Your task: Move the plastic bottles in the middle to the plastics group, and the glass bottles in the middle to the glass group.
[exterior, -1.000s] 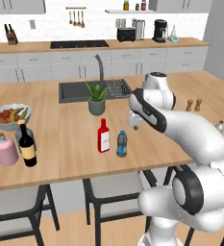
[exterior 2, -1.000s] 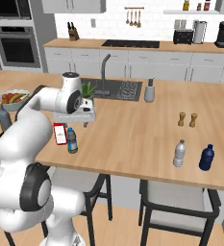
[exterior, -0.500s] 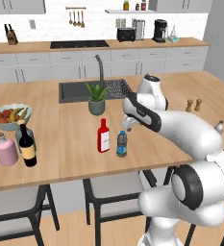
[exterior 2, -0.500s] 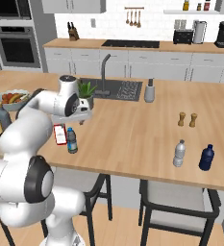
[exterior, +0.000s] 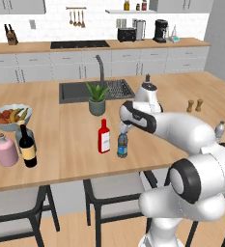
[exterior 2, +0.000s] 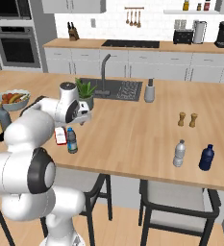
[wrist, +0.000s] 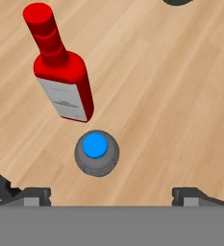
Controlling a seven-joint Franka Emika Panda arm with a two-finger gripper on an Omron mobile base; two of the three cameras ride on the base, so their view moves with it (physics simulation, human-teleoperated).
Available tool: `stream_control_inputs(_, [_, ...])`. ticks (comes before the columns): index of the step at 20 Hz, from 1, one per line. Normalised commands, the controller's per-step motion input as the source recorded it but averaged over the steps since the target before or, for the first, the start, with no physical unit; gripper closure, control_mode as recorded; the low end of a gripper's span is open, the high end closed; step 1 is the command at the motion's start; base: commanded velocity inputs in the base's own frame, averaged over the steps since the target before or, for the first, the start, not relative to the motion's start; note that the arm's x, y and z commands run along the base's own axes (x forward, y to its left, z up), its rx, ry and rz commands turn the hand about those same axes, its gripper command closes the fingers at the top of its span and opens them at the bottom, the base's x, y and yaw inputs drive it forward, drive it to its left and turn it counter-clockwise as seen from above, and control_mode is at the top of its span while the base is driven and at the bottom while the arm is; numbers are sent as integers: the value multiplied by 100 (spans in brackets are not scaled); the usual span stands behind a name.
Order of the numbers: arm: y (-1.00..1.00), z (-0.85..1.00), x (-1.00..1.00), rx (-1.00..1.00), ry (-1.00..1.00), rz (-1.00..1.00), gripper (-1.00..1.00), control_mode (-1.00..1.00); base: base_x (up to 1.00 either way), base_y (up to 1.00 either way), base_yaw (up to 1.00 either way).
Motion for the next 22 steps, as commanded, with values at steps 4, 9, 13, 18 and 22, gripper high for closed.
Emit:
stream_control_inputs(4, [2, 0, 0, 0, 0, 0, -100, -100, 0, 0, 0])
stream_control_inputs(9, [15, -7, 0, 0, 0, 0, -100, -100, 0, 0, 0])
stream_control_inputs(13, [6, -24, 0, 0, 0, 0, -100, -100, 0, 0, 0])
stream_control_inputs(18, [14, -33, 0, 0, 0, 0, -100, -100, 0, 0, 0])
stream_control_inputs(22, [8, -15, 3, 0, 0, 0, -100, -100, 0, 0, 0])
